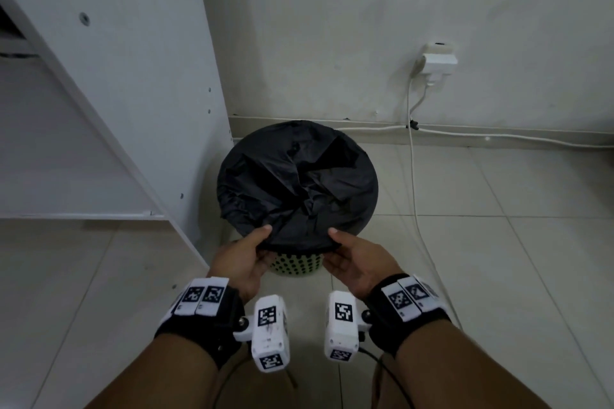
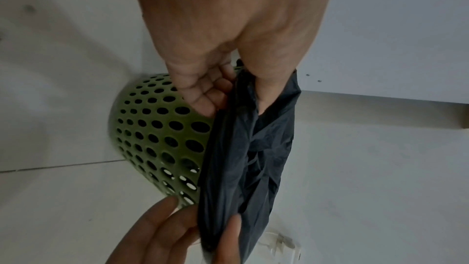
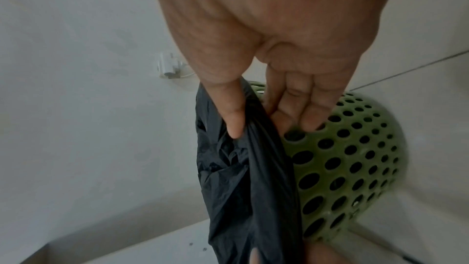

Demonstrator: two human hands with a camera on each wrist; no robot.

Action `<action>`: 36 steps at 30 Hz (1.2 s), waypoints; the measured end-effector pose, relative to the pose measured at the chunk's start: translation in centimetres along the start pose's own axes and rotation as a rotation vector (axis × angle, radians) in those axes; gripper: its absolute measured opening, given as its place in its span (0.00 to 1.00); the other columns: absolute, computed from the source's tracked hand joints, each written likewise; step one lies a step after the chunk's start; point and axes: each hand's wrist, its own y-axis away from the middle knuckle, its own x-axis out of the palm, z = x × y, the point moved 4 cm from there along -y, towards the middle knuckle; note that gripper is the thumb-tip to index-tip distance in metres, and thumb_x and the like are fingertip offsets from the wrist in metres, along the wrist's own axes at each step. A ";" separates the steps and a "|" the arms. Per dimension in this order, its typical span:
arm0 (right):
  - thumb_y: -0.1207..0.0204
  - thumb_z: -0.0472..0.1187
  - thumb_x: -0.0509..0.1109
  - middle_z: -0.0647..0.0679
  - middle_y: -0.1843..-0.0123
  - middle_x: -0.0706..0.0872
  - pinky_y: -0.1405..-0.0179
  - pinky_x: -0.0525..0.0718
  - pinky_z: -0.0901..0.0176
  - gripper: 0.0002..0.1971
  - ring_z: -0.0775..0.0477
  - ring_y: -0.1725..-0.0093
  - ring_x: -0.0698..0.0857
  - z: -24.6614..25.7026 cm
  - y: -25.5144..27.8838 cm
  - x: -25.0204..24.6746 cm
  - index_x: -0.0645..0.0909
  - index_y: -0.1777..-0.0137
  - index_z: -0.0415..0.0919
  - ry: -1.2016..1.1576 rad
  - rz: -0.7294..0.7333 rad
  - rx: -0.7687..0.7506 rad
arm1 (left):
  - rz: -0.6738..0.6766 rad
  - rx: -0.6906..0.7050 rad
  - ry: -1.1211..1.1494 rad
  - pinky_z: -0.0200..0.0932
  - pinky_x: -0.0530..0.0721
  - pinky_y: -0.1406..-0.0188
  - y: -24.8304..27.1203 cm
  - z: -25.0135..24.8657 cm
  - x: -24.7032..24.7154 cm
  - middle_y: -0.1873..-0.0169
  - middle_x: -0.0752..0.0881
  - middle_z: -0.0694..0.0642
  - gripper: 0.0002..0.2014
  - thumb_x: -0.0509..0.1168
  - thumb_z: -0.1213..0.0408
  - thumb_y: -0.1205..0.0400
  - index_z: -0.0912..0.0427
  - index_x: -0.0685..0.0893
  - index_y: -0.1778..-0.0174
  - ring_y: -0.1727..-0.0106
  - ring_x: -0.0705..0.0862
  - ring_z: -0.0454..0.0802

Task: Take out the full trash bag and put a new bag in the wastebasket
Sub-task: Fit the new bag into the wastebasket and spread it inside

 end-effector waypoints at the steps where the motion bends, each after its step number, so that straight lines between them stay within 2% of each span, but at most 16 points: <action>1: 0.25 0.40 0.77 0.41 0.56 0.91 0.56 0.86 0.50 0.08 0.43 0.60 0.89 0.4 0.0 -0.4 0.86 0.50 0.37 0.012 -0.014 -0.020 | 0.017 0.003 -0.013 0.44 0.90 0.61 -0.1 -0.5 0.0 0.44 0.91 0.62 0.15 0.72 0.71 0.19 0.66 0.86 0.37 0.52 0.89 0.52; 2: 0.25 0.43 0.78 0.40 0.53 0.91 0.54 0.86 0.49 0.12 0.41 0.56 0.89 0.9 -0.2 -0.8 0.86 0.47 0.37 0.004 -0.033 -0.042 | 0.031 0.010 -0.039 0.43 0.90 0.62 -0.1 -1.1 -0.1 0.45 0.91 0.60 0.15 0.72 0.72 0.19 0.66 0.85 0.36 0.51 0.89 0.52; 4: 0.26 0.45 0.78 0.38 0.47 0.91 0.52 0.85 0.48 0.15 0.39 0.49 0.88 1.8 -0.4 -1.5 0.86 0.44 0.37 -0.024 -0.054 -0.063 | 0.014 0.039 -0.119 0.40 0.89 0.70 -0.3 -2.2 -0.5 0.49 0.92 0.59 0.15 0.73 0.72 0.20 0.65 0.86 0.37 0.55 0.89 0.52; 7: 0.24 0.42 0.76 0.38 0.44 0.89 0.37 0.81 0.46 0.11 0.41 0.41 0.87 2.3 -0.4 -1.6 0.85 0.45 0.38 -0.042 -0.024 -0.028 | -0.021 0.065 -0.181 0.37 0.86 0.75 -1.0 -3.3 -1.1 0.47 0.92 0.61 0.16 0.74 0.70 0.21 0.65 0.86 0.37 0.55 0.89 0.54; 8: 0.23 0.40 0.75 0.40 0.46 0.88 0.36 0.80 0.47 0.09 0.43 0.42 0.86 2.3 -0.5 -1.4 0.85 0.46 0.38 -0.047 -0.019 -0.016 | -0.012 0.061 -0.171 0.39 0.87 0.73 -1.0 -3.4 -1.0 0.45 0.91 0.62 0.17 0.74 0.70 0.20 0.65 0.85 0.36 0.53 0.89 0.54; 11: 0.22 0.36 0.74 0.43 0.49 0.89 0.53 0.80 0.53 0.10 0.46 0.54 0.87 2.0 -0.6 -0.6 0.84 0.43 0.37 -0.078 -0.074 -0.009 | -0.005 0.037 -0.054 0.45 0.88 0.64 -0.6 -2.9 -0.1 0.41 0.90 0.60 0.18 0.72 0.68 0.18 0.63 0.84 0.32 0.48 0.89 0.55; 13: 0.24 0.35 0.76 0.42 0.45 0.91 0.60 0.80 0.56 0.14 0.46 0.54 0.88 1.6 -0.6 -0.2 0.85 0.39 0.34 -0.089 -0.117 -0.019 | -0.007 0.030 0.021 0.49 0.88 0.56 0.0 -2.0 0.4 0.41 0.90 0.59 0.18 0.73 0.66 0.19 0.61 0.84 0.33 0.46 0.89 0.55; 16: 0.27 0.34 0.78 0.41 0.46 0.92 0.59 0.82 0.55 0.16 0.46 0.56 0.89 0.1 -0.2 0.6 0.86 0.39 0.34 -0.058 -0.092 0.005 | -0.014 0.048 -0.001 0.48 0.88 0.53 0.4 -0.2 0.7 0.41 0.91 0.59 0.18 0.76 0.67 0.22 0.60 0.86 0.36 0.44 0.90 0.56; 19: 0.26 0.35 0.77 0.41 0.49 0.92 0.55 0.84 0.54 0.14 0.45 0.60 0.88 -0.9 0.6 1.2 0.85 0.41 0.36 -0.015 -0.021 0.030 | -0.063 0.112 -0.028 0.49 0.88 0.53 0.5 -0.7 0.2 0.45 0.91 0.62 0.15 0.73 0.72 0.20 0.65 0.86 0.37 0.48 0.89 0.57; 22: 0.23 0.46 0.75 0.40 0.48 0.91 0.48 0.85 0.47 0.13 0.41 0.53 0.89 0.2 0.7 0.3 0.85 0.45 0.38 -0.004 -0.013 -0.001 | -0.043 0.149 -0.111 0.51 0.87 0.50 0.2 -2.5 -0.7 0.47 0.91 0.61 0.15 0.73 0.73 0.20 0.66 0.86 0.37 0.49 0.89 0.57; 24: 0.24 0.50 0.75 0.40 0.49 0.90 0.41 0.83 0.44 0.15 0.39 0.49 0.87 1.3 0.5 -0.6 0.85 0.47 0.39 -0.008 -0.038 -0.024 | -0.012 0.160 -0.166 0.54 0.87 0.45 -0.3 -3.7 -1.3 0.46 0.91 0.60 0.15 0.72 0.72 0.19 0.65 0.85 0.36 0.46 0.89 0.59; 28: 0.22 0.39 0.74 0.39 0.51 0.87 0.47 0.83 0.50 0.08 0.41 0.51 0.85 2.2 0.3 -0.7 0.83 0.48 0.35 -0.051 -0.008 0.021 | 0.004 0.204 -0.175 0.61 0.85 0.34 -0.5 -4.8 -1.7 0.45 0.91 0.62 0.11 0.72 0.69 0.19 0.64 0.87 0.41 0.43 0.89 0.62; 30: 0.21 0.35 0.72 0.40 0.52 0.88 0.56 0.85 0.53 0.06 0.43 0.54 0.86 2.1 0.2 -0.2 0.83 0.46 0.35 -0.097 -0.007 0.033 | -0.051 0.238 -0.142 0.59 0.86 0.36 -0.3 -4.4 -1.6 0.48 0.92 0.62 0.16 0.76 0.63 0.21 0.66 0.88 0.40 0.46 0.91 0.61; 32: 0.21 0.33 0.71 0.40 0.52 0.89 0.64 0.85 0.54 0.09 0.44 0.56 0.87 1.7 0.2 0.2 0.82 0.42 0.35 -0.126 -0.028 0.018 | -0.071 0.219 -0.101 0.57 0.88 0.38 0.2 -3.0 -1.4 0.47 0.93 0.60 0.23 0.81 0.56 0.27 0.64 0.88 0.39 0.46 0.91 0.59; 34: 0.22 0.32 0.72 0.40 0.51 0.90 0.63 0.84 0.54 0.09 0.44 0.56 0.87 1.0 0.2 0.6 0.83 0.42 0.34 -0.116 -0.040 0.009 | -0.047 0.159 -0.052 0.52 0.90 0.44 0.9 -1.3 -0.7 0.43 0.92 0.59 0.24 0.80 0.59 0.25 0.62 0.86 0.35 0.44 0.90 0.57; 36: 0.24 0.31 0.74 0.39 0.53 0.90 0.61 0.84 0.53 0.06 0.43 0.58 0.87 0.1 0.6 0.8 0.84 0.49 0.34 -0.083 -0.024 0.017 | -0.031 0.127 -0.049 0.45 0.91 0.54 1.4 0.0 0.0 0.42 0.91 0.60 0.20 0.77 0.64 0.22 0.63 0.86 0.34 0.44 0.89 0.56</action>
